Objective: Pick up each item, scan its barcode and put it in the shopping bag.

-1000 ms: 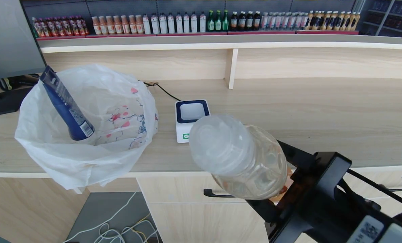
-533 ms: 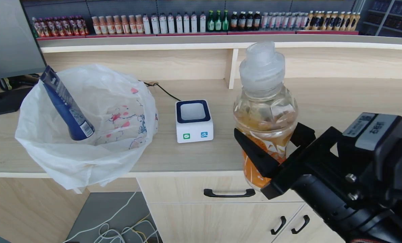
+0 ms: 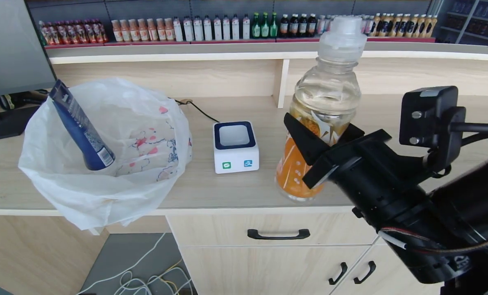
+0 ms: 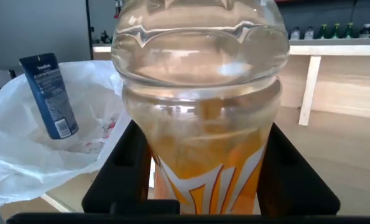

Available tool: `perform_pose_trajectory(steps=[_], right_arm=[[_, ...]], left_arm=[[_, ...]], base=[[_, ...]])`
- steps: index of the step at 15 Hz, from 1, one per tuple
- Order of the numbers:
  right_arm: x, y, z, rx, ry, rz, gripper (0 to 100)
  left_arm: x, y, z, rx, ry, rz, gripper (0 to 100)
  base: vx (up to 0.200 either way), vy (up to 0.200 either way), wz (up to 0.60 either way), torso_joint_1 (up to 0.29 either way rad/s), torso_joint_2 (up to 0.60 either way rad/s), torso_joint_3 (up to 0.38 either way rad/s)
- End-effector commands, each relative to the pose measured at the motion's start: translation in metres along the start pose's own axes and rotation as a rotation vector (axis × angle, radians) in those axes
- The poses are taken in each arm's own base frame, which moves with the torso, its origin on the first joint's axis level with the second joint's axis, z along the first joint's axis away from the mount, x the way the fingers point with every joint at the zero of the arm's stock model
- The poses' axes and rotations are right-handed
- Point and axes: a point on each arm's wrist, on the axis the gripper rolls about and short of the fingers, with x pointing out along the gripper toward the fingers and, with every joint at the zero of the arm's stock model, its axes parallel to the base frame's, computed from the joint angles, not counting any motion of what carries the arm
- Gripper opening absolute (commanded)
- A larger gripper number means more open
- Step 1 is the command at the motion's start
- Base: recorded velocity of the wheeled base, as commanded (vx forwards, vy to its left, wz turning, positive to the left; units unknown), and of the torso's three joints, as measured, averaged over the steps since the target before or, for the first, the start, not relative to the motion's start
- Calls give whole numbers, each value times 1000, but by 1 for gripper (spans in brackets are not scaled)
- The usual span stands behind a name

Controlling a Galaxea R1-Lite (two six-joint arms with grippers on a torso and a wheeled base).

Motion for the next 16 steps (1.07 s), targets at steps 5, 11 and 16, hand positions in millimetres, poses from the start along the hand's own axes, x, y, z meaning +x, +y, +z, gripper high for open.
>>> perform_pose_trajectory(steps=[5,11,16], right_arm=[[18,-20,-10,40,-9,-85,0],[40,-21,-1,54,-91,-104,0],[50,-26,11,60,-150,-122,0]], left_arm=[[0,0,0,1,0,0,100],[0,0,0,7,0,-2,100],[0,0,0,6,0,-2,100]], base=[[0,0,0,0,0,0],[0,0,0,0,0,0],[-120,0,0,5,2,1]])
